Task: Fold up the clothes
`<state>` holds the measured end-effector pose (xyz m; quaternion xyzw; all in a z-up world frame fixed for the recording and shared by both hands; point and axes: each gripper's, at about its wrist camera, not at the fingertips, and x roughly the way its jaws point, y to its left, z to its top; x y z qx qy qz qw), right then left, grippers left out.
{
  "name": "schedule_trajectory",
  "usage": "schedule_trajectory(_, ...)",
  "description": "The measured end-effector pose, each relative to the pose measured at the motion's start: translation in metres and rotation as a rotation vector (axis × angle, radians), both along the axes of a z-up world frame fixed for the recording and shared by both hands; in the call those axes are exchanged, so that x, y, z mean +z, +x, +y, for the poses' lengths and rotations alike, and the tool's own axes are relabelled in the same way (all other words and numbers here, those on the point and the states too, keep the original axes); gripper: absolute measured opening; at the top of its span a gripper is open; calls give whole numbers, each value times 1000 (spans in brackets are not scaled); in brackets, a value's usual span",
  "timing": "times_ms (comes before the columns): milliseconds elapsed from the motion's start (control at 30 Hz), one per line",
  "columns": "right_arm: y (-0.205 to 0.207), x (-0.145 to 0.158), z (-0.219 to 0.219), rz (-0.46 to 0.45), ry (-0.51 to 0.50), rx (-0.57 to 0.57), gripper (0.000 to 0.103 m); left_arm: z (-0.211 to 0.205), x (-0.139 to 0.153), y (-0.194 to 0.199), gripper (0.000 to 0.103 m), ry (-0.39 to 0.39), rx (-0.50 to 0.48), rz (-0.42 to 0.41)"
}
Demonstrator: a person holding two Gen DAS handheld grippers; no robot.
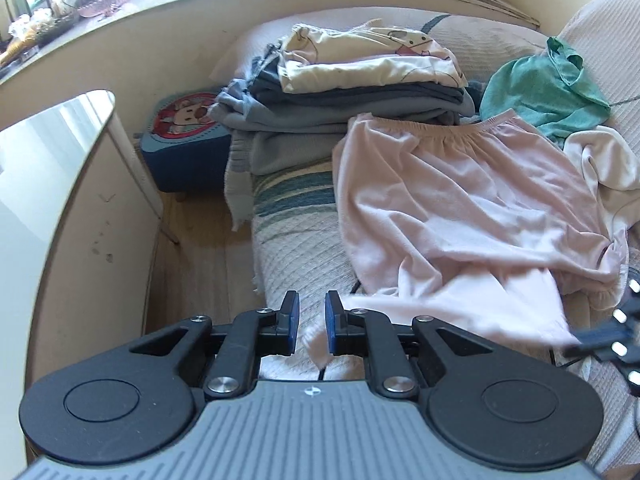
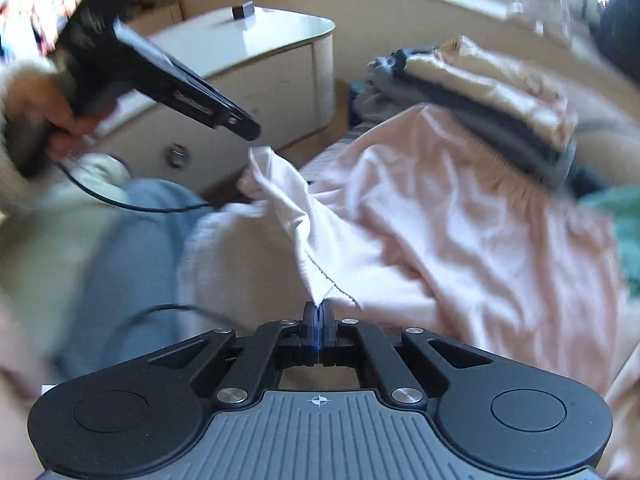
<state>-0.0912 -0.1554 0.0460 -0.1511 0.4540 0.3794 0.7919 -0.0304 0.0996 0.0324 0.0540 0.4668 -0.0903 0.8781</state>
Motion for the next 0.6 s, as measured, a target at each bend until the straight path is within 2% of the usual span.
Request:
schedule_trajectory(67, -6, 6, -8, 62, 43, -9, 0, 2, 3, -6, 12, 7, 2, -4)
schedule_trajectory(167, -12, -10, -10, 134, 57, -29, 0, 2, -3, -10, 12, 27, 8, 7)
schedule_trajectory(333, -14, -62, 1, 207, -1, -74, 3, 5, -23, -16, 12, 46, 36, 70)
schedule_trajectory(400, -15, -74, 3, 229, -17, -94, 9, 6, -30, -21, 12, 61, 40, 91)
schedule_trajectory(500, -24, -81, 4, 236, -33, -86, 10, 12, -33, -26, 14, 46, 50, 100)
schedule_trajectory(567, -29, -71, 0, 193, -31, -92, 10, 17, -28, -28, 22, -10, 48, 76)
schedule_trajectory(600, -31, -64, -3, 161, -24, -101, 14, 19, -24, -29, 40, -55, 42, 57)
